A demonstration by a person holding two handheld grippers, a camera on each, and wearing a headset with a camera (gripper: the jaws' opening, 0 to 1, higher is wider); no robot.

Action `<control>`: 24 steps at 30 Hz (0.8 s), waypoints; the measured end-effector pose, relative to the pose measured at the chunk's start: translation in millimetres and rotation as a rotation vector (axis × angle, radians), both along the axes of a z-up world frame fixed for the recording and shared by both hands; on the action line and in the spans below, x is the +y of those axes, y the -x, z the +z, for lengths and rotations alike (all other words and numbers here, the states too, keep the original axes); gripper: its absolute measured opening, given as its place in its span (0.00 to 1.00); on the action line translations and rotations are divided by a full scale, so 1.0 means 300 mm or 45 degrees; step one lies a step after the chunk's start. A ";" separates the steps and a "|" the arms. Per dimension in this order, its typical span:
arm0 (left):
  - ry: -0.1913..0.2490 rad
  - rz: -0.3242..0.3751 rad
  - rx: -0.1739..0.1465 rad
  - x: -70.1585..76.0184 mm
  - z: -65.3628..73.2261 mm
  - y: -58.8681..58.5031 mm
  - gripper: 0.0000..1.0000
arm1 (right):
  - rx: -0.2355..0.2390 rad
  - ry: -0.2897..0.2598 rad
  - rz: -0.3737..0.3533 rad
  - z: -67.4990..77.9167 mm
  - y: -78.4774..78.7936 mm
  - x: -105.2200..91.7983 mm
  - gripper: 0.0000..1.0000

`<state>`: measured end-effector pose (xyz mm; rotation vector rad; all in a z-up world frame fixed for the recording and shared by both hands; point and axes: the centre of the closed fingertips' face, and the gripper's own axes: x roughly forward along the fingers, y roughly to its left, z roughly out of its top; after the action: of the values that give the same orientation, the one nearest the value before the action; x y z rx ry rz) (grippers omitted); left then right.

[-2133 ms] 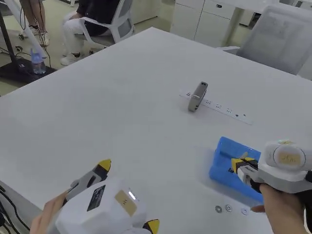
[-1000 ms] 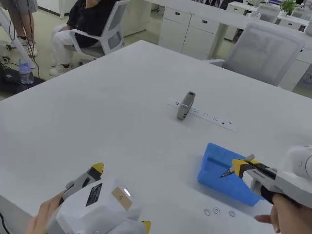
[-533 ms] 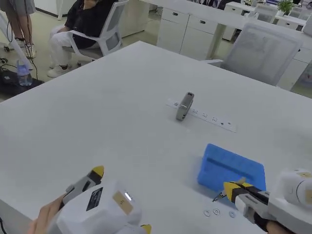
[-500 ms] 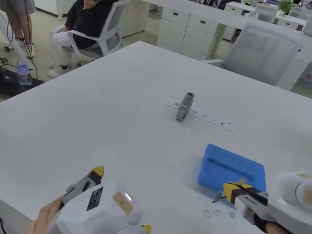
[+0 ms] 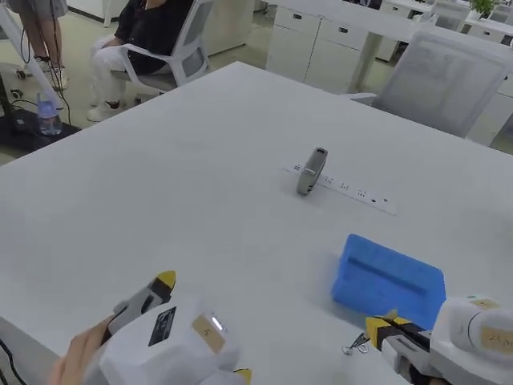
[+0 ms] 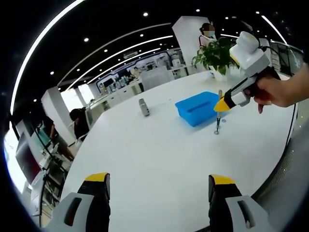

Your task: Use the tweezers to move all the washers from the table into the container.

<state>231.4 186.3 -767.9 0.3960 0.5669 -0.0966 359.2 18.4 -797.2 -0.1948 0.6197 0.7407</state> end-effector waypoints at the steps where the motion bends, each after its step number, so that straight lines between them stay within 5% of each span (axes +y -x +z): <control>1: -0.001 0.001 0.000 0.000 0.000 0.000 0.85 | 0.000 -0.003 0.000 -0.006 0.001 0.000 0.02; 7: -0.006 0.005 0.006 0.003 -0.004 0.001 0.85 | -0.020 -0.003 -0.004 -0.008 0.004 0.008 0.02; 13: -0.017 0.002 0.017 0.003 -0.009 0.003 0.85 | -0.138 0.086 0.066 -0.007 0.007 0.014 0.01; 17: -0.019 0.007 0.017 0.006 -0.008 0.003 0.85 | -0.147 0.090 0.071 -0.001 0.015 0.027 0.00; 19: -0.019 0.008 0.018 0.007 -0.009 0.003 0.85 | -0.204 0.160 0.106 -0.002 0.014 0.029 0.00; 24: -0.025 0.007 0.020 0.007 -0.011 0.003 0.85 | -0.171 0.149 0.108 0.004 0.026 0.049 0.00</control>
<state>230.4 188.5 -771.1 0.4131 0.5846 -0.0890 351.3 33.0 -796.0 -0.3776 0.5300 0.7669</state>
